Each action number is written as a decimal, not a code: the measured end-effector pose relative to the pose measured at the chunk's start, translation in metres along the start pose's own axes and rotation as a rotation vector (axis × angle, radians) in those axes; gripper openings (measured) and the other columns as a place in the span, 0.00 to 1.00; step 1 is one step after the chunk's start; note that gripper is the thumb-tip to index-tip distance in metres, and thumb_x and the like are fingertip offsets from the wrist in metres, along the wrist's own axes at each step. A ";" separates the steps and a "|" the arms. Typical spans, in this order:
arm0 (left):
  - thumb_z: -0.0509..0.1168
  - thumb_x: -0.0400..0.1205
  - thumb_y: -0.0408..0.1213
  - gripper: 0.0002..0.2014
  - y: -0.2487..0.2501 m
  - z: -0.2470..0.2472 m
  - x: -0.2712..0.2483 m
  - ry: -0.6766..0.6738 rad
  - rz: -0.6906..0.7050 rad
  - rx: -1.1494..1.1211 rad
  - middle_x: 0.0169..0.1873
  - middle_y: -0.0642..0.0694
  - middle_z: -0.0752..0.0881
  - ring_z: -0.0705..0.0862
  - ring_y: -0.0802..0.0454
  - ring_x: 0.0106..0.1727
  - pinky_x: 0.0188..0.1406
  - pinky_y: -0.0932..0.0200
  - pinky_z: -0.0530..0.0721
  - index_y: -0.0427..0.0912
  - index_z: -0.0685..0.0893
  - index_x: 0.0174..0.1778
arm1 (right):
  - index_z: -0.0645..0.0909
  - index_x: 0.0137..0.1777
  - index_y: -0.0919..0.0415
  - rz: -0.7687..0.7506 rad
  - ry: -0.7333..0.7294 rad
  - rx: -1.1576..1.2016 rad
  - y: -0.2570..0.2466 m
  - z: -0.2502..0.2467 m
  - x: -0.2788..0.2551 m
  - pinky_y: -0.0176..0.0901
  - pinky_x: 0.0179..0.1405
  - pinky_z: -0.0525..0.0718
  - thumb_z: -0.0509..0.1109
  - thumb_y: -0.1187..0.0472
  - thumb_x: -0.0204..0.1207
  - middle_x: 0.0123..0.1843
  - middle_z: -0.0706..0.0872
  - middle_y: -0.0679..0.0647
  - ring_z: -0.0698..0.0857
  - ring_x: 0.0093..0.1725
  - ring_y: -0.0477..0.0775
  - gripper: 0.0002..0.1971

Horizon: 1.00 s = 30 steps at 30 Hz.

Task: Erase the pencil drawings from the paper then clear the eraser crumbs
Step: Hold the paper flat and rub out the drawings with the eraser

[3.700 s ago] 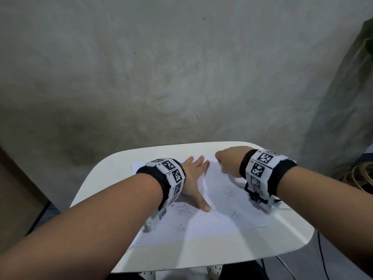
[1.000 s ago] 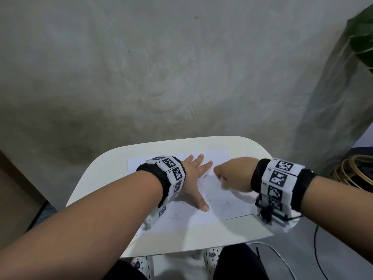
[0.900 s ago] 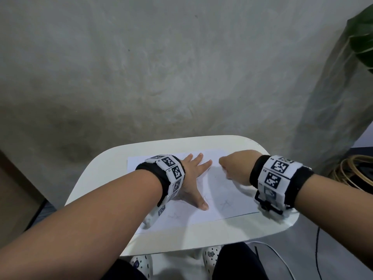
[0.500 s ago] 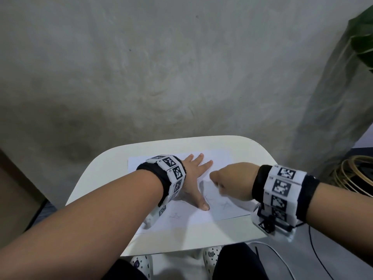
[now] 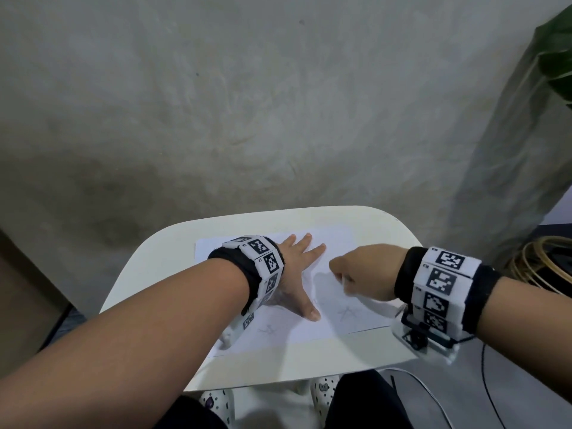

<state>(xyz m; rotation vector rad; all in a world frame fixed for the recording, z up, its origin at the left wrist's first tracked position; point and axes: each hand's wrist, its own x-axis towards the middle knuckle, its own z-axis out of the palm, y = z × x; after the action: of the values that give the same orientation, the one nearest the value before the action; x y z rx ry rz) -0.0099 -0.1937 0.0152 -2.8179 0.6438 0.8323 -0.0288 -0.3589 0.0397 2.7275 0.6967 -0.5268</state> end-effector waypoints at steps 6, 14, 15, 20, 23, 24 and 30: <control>0.72 0.68 0.70 0.65 0.000 -0.001 0.001 -0.006 -0.005 0.005 0.82 0.54 0.25 0.29 0.49 0.84 0.80 0.31 0.42 0.60 0.26 0.82 | 0.71 0.48 0.55 0.063 0.027 -0.043 0.004 -0.003 0.000 0.47 0.45 0.78 0.58 0.61 0.81 0.38 0.77 0.48 0.78 0.42 0.57 0.01; 0.72 0.67 0.71 0.65 -0.001 0.000 0.002 -0.002 -0.001 0.002 0.83 0.54 0.26 0.29 0.48 0.85 0.80 0.32 0.42 0.60 0.26 0.82 | 0.70 0.49 0.55 0.075 0.022 0.000 0.000 -0.004 -0.001 0.46 0.46 0.79 0.59 0.61 0.81 0.42 0.79 0.48 0.78 0.43 0.55 0.00; 0.72 0.67 0.71 0.65 -0.001 0.000 0.002 -0.004 -0.002 0.005 0.83 0.54 0.26 0.29 0.48 0.85 0.80 0.32 0.42 0.59 0.26 0.82 | 0.69 0.48 0.55 0.030 0.002 0.016 -0.006 -0.001 -0.003 0.45 0.45 0.77 0.60 0.60 0.82 0.43 0.78 0.48 0.77 0.43 0.55 0.02; 0.72 0.65 0.73 0.66 -0.002 0.001 0.006 -0.007 -0.010 0.008 0.82 0.55 0.25 0.29 0.49 0.84 0.80 0.30 0.42 0.61 0.26 0.81 | 0.71 0.49 0.55 0.122 -0.003 0.046 0.009 -0.007 -0.002 0.44 0.44 0.74 0.60 0.59 0.81 0.40 0.77 0.48 0.77 0.44 0.55 0.01; 0.72 0.65 0.73 0.66 -0.004 0.002 0.007 -0.003 -0.006 0.001 0.82 0.55 0.25 0.29 0.49 0.84 0.80 0.30 0.42 0.61 0.26 0.81 | 0.70 0.48 0.55 0.045 0.001 0.004 -0.001 0.000 -0.004 0.46 0.44 0.77 0.59 0.61 0.81 0.42 0.79 0.49 0.79 0.43 0.56 0.01; 0.72 0.65 0.72 0.66 -0.004 0.002 0.007 -0.005 -0.005 -0.001 0.82 0.55 0.25 0.29 0.48 0.84 0.80 0.30 0.42 0.61 0.26 0.81 | 0.69 0.48 0.55 0.002 -0.023 0.029 -0.005 0.004 -0.006 0.45 0.44 0.76 0.59 0.61 0.81 0.40 0.78 0.48 0.78 0.43 0.56 0.01; 0.72 0.66 0.72 0.66 -0.002 0.000 0.005 -0.016 -0.007 0.000 0.82 0.54 0.25 0.28 0.48 0.84 0.80 0.30 0.41 0.60 0.26 0.81 | 0.70 0.48 0.54 0.073 0.011 0.023 0.007 -0.002 -0.010 0.44 0.44 0.75 0.59 0.61 0.81 0.39 0.78 0.48 0.77 0.44 0.55 0.01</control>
<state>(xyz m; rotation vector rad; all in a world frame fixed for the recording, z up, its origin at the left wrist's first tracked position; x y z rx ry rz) -0.0050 -0.1939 0.0123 -2.8092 0.6319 0.8527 -0.0325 -0.3683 0.0463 2.7673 0.5941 -0.5067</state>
